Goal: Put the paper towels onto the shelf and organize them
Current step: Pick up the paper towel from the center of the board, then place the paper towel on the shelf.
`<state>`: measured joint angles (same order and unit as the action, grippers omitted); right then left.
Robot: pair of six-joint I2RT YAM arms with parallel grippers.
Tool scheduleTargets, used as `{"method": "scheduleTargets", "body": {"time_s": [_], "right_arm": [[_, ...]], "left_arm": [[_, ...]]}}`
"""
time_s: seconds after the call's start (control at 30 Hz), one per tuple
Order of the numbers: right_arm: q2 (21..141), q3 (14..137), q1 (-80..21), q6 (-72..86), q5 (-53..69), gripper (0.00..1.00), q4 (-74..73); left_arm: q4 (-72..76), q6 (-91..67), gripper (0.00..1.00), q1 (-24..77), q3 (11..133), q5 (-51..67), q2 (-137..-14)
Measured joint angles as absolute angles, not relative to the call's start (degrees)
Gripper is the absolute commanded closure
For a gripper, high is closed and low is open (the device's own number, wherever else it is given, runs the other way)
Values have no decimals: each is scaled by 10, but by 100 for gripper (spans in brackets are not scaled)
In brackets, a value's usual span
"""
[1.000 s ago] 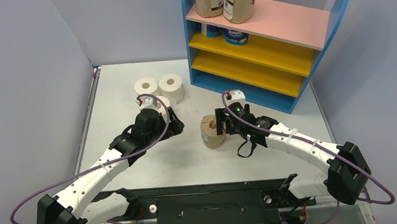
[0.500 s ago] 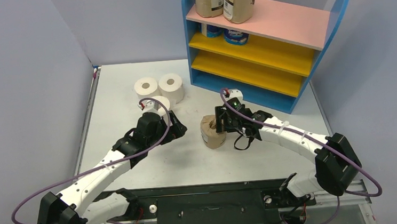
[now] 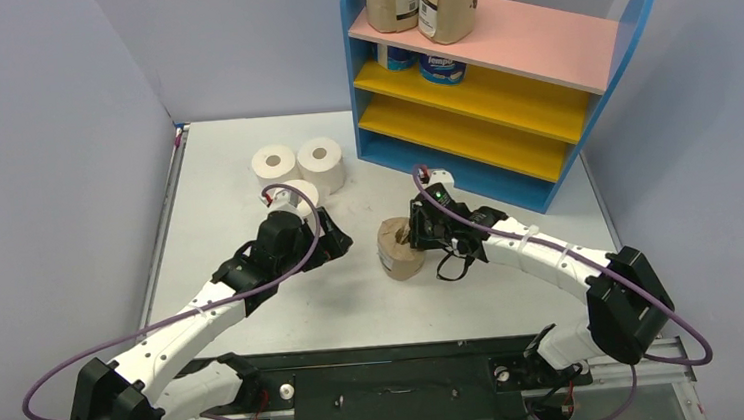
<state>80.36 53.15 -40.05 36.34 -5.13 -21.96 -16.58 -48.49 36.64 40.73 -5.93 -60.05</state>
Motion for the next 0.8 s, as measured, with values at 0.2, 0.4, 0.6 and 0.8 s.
{"method": "scheduleTargets", "body": {"time_s": [0.2, 0.4, 0.6, 0.8], "right_arm": [[776, 532, -401, 366, -66, 75, -258], [694, 556, -400, 359, -93, 75, -323], [616, 670, -389, 333, -134, 75, -399], [586, 817, -385, 300, -192, 74, -464]], "left_arm": [[-164, -486, 3, 366, 406, -57, -601], [-163, -487, 3, 366, 406, -57, -605], [-161, -489, 3, 366, 406, -56, -607], [-157, -491, 3, 366, 406, -49, -607]]}}
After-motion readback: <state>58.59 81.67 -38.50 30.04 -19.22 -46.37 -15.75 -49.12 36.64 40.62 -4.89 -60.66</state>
